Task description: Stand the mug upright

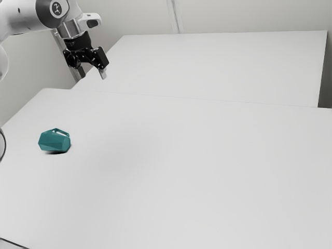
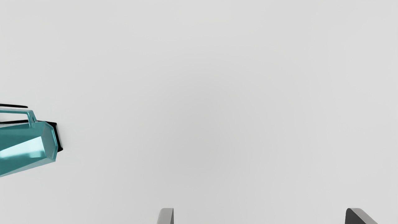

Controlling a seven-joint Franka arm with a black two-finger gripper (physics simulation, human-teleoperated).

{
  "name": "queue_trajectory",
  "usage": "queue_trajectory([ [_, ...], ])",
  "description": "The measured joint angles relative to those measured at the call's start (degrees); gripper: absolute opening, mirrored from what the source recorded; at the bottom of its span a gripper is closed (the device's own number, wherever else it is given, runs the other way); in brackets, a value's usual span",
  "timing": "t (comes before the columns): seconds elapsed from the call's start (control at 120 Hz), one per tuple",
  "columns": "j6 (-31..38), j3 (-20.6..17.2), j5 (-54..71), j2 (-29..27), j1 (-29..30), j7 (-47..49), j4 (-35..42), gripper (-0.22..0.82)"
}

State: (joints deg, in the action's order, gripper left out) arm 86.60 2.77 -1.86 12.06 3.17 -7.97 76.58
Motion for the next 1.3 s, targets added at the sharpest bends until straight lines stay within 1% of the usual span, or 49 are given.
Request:
queue_trajectory([
  [0.242, 0.1, 0.0, 0.0, 0.2, 0.0, 0.0, 0.1, 0.60],
  [0.4, 0.4, 0.7, 0.1, -0.3, 0.2, 0.0, 0.1, 0.60],
  [0.433, 0.4, 1.7, -0.6, -0.4, 0.2, 0.0, 0.0, 0.60],
  [0.467, 0.2, 3.8, -2.5, -0.4, 0.2, -0.1, 0.1, 0.60],
  [0.633, -2.3, 16.5, -16.4, -0.2, 1.3, -3.3, 0.2, 0.60],
  [0.667, -3.1, 18.0, -19.0, -0.1, 2.5, -4.3, 0.3, 0.60],
  [0.717, -4.4, 19.0, -22.5, 0.1, 5.4, -5.9, 0.3, 0.60],
  [0.867, -7.6, 19.7, -29.7, 2.5, 14.1, -11.5, 0.2, 0.60],
  [0.95, -9.3, 19.7, -32.8, 5.6, 18.9, -14.8, 0.1, 0.60],
  [1.117, -12.3, 19.5, -37.5, 12.1, 26.5, -21.3, -0.7, 0.60],
  [1.2, -13.5, 19.3, -38.6, 15.4, 28.8, -24.4, -2.7, 0.60],
  [1.3, -14.4, 19.0, -39.2, 20.8, 30.7, -27.7, -7.5, 0.60],
])
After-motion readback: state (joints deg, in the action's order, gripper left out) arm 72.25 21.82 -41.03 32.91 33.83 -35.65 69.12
